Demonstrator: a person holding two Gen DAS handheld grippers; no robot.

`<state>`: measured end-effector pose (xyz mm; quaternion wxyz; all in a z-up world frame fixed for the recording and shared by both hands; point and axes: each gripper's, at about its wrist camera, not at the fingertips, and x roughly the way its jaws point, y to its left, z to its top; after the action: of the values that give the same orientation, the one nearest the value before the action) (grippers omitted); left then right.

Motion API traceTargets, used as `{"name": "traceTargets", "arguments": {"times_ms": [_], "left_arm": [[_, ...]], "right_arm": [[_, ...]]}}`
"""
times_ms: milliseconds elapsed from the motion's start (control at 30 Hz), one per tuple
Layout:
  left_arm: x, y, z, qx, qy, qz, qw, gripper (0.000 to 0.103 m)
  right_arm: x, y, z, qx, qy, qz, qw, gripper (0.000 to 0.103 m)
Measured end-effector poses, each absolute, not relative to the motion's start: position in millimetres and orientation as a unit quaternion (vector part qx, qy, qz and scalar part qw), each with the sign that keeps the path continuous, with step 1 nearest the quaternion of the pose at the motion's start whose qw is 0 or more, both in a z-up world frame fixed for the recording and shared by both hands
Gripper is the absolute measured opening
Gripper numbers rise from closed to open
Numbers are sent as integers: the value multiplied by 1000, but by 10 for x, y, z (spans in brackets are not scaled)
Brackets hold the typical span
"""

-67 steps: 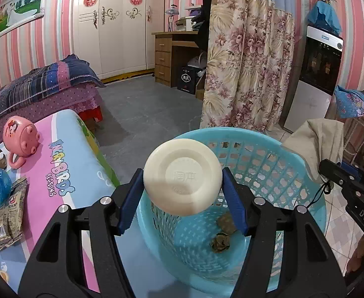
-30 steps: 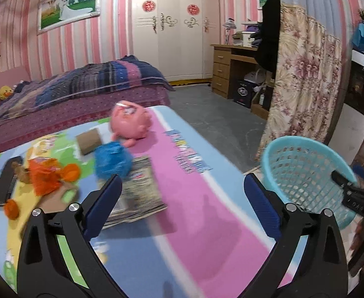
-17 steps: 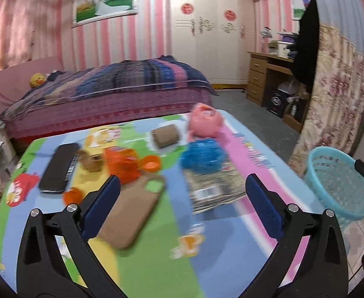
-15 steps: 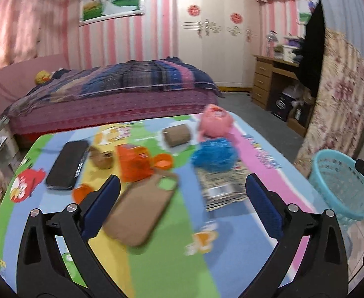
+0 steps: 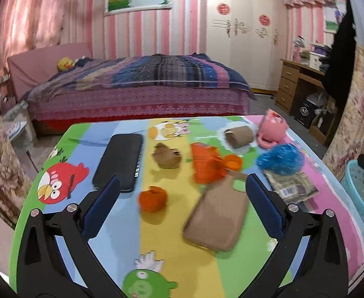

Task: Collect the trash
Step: 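Move both open tools back over the table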

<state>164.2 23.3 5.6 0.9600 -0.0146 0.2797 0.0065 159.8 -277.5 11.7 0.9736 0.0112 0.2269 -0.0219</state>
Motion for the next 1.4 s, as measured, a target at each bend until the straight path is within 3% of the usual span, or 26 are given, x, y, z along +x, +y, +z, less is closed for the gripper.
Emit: {"name": "traceTargets", "arguments": {"times_ms": [467,867,1400], "left_arm": [[1881,642,-141,-39,306,35,951,97],[1954,972,-370,-74,306,96,944,97],[2219,800,-761,-38,389,62,918,97]], "right_arm": [[2061,-2335,-241,16,277,6,961,98],[1991,-2281,-208,-22,243,-5,970,98],[2181,-2572,-358,12,282,-24,959,98]]}}
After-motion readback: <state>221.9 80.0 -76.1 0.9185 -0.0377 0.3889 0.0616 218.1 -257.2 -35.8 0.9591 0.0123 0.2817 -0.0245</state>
